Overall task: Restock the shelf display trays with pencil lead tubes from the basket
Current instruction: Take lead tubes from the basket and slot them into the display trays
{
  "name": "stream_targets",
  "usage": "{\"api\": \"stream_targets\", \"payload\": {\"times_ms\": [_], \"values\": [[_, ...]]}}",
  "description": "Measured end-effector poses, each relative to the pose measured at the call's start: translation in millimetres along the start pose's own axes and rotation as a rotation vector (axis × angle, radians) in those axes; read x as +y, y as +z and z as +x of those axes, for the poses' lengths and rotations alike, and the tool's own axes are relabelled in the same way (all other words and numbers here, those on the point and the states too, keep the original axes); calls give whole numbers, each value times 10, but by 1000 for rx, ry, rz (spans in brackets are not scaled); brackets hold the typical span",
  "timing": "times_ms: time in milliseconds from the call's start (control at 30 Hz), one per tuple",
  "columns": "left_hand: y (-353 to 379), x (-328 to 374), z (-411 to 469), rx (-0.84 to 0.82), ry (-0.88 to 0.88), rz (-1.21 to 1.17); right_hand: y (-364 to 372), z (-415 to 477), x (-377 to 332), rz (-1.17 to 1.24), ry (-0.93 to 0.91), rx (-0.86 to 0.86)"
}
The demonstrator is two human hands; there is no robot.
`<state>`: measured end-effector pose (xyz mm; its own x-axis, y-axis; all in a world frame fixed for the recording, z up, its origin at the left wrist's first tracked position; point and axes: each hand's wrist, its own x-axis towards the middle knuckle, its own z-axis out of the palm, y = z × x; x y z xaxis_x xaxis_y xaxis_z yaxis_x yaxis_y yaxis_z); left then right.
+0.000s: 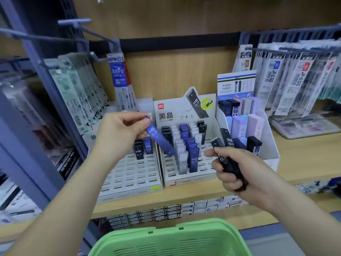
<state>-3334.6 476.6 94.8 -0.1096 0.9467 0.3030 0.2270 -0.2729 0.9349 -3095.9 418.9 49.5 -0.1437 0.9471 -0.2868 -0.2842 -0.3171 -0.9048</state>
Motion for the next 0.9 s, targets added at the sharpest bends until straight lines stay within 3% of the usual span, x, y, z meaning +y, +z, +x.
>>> {"api": "stream_targets", "payload": {"times_ms": [100,333,433,567,900], "values": [[-54,-85,20,1,26,193,-54,0,-6,77,-21,66],[96,172,-26,-63,107,36,-135,-85,-66,-13,-68,102],[351,273,-29,-111,144,72,-262,-87,-130,-26,-132,179],[854,277,215,-162,228,312,-525,-94,-239,74,-189,240],[1661,70,599,-389,451,899,-824,-10,-280,177,-189,156]]}}
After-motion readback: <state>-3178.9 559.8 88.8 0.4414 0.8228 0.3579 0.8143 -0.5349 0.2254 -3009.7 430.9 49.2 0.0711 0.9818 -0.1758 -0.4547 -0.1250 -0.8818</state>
